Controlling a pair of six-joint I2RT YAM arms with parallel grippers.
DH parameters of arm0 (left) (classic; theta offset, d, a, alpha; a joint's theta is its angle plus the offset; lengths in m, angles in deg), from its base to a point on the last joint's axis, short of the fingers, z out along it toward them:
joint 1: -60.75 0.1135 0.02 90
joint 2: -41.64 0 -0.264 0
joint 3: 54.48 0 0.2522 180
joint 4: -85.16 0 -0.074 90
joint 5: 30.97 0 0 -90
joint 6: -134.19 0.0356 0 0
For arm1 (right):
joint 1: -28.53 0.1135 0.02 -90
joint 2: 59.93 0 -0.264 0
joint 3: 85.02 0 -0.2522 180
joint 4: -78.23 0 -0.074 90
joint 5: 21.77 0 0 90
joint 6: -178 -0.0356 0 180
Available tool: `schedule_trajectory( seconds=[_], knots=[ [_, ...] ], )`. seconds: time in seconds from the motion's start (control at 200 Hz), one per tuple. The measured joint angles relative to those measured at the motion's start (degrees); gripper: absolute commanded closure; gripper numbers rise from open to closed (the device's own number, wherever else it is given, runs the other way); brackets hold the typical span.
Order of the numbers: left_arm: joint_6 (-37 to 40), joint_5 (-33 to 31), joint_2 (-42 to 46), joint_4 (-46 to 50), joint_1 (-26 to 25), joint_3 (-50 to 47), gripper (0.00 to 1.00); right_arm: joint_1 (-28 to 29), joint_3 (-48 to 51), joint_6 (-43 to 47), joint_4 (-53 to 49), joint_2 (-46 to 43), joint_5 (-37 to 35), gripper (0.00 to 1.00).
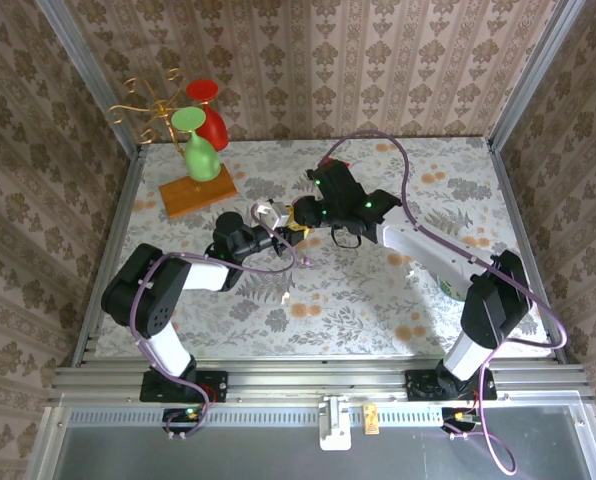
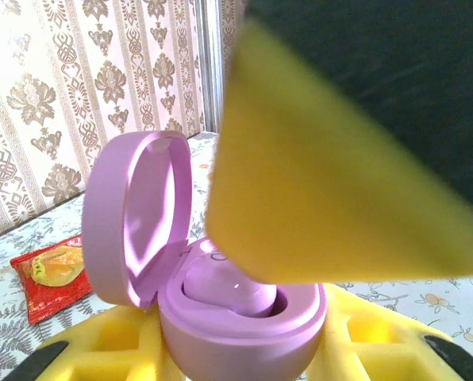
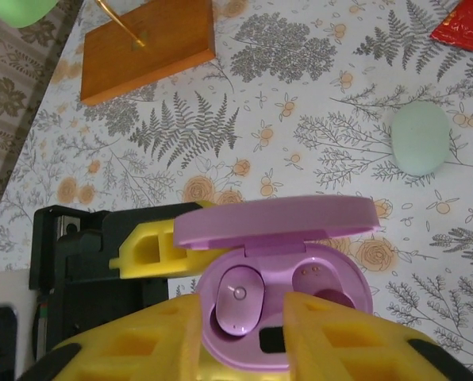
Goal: Insert wireless bluetooth earbuds into charging case
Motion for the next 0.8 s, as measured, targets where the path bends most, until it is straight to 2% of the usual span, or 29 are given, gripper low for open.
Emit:
schedule_trajectory(
  seconds=[0.12, 0.245, 0.41, 0.52, 0.8],
  knots=[
    [0.0, 0.09, 0.0, -0.39, 0.7, -0.02, 0.76, 0.0, 4.39, 0.13, 2.43, -3.65, 0.0, 0.46],
    [0.0, 0.09, 0.0, -1.14, 2.38, -0.13, 0.76, 0.0, 11.15, -0.07, 5.88, -9.42, -0.35, 0.41],
    [0.07, 0.15, 1.49, -0.7, 4.22, -1.2, 0.76, -0.79, 19.69, -2.75, 10.16, -15.72, -2.14, 0.41],
    [0.59, 0.17, 3.69, 0.44, 5.7, -1.7, 0.76, -2.56, 24.04, -6.16, 13.29, -16.06, -1.64, 0.44],
    [1.27, 0.02, 7.74, 0.98, 6.51, -2.71, 0.76, -5.11, 26.84, -12.2, 18.71, -4.28, 4.09, 0.52]
  ],
)
